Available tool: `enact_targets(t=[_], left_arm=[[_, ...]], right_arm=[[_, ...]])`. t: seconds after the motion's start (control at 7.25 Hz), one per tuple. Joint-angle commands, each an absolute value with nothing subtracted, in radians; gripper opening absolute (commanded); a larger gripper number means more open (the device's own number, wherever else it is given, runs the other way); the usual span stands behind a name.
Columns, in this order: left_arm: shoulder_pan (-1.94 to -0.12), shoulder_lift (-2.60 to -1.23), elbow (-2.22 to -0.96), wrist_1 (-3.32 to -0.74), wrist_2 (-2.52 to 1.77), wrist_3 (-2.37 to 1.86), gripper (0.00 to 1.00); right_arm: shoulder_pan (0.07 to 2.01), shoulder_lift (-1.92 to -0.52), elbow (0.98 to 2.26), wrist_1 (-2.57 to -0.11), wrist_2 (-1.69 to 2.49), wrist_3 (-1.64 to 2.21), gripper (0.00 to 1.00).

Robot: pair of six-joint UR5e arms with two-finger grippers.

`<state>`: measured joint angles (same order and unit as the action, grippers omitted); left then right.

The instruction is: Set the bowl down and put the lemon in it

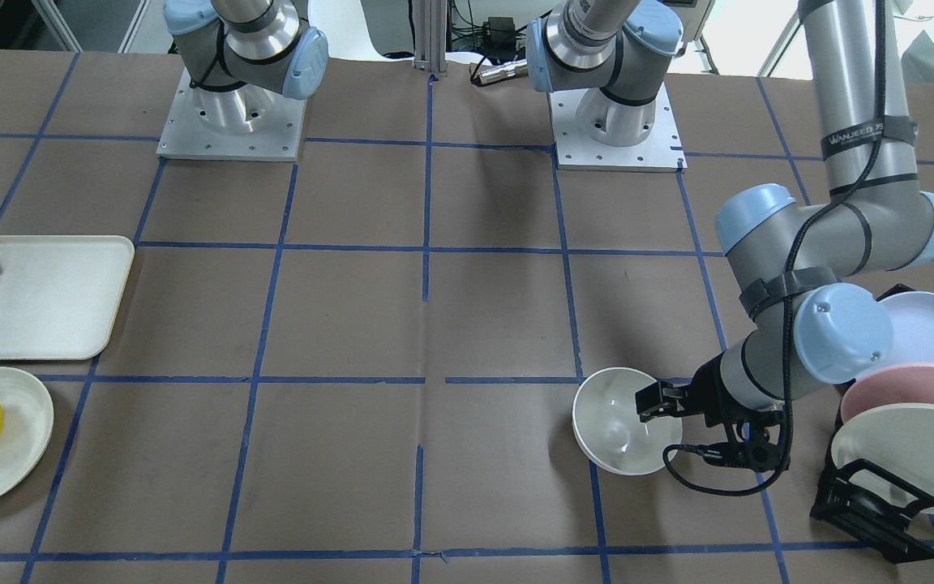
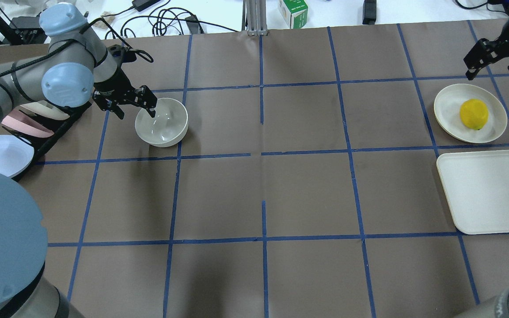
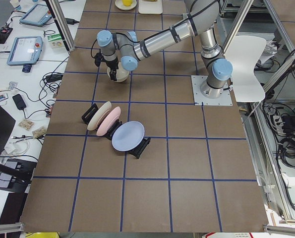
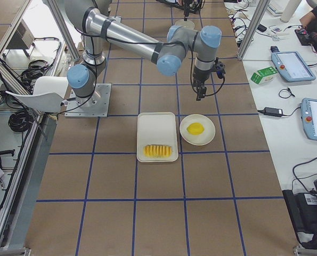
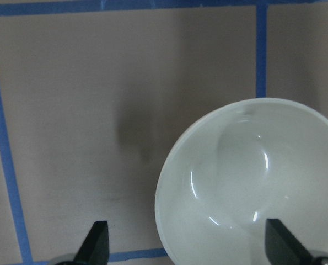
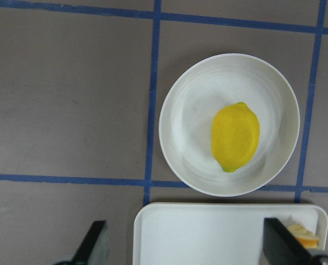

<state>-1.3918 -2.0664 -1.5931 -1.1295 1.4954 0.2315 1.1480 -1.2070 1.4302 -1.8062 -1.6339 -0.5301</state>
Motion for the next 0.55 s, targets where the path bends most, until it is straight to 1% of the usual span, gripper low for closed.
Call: enact_targets(t=[0.0,0.14,0.28,0.41], left_arm=[[-1.385,-2.106,-1.618,-1.08,1.493,0.221,1.0],[-1.385,-2.112,-1.62,-1.072,1.486,0.212,1.0],[-1.385,-2.112,-1.62,-1.071,1.488,0.219,0.63],[-1.384,-2.112,-1.617,-1.071,1.489,0.225,0.24]], right_arm=[[1.108,-1.08,1.422,-1.94,-1.64,-0.665,1.0],[1.073,-1.043,1.424,-1.948,-1.622,-0.685,1.0],[1.069,-1.014,1.425,-1.985,-1.62,-0.699,1.0],[1.069,-0.973,1.427,-2.011,-1.62,-0.699,1.0]])
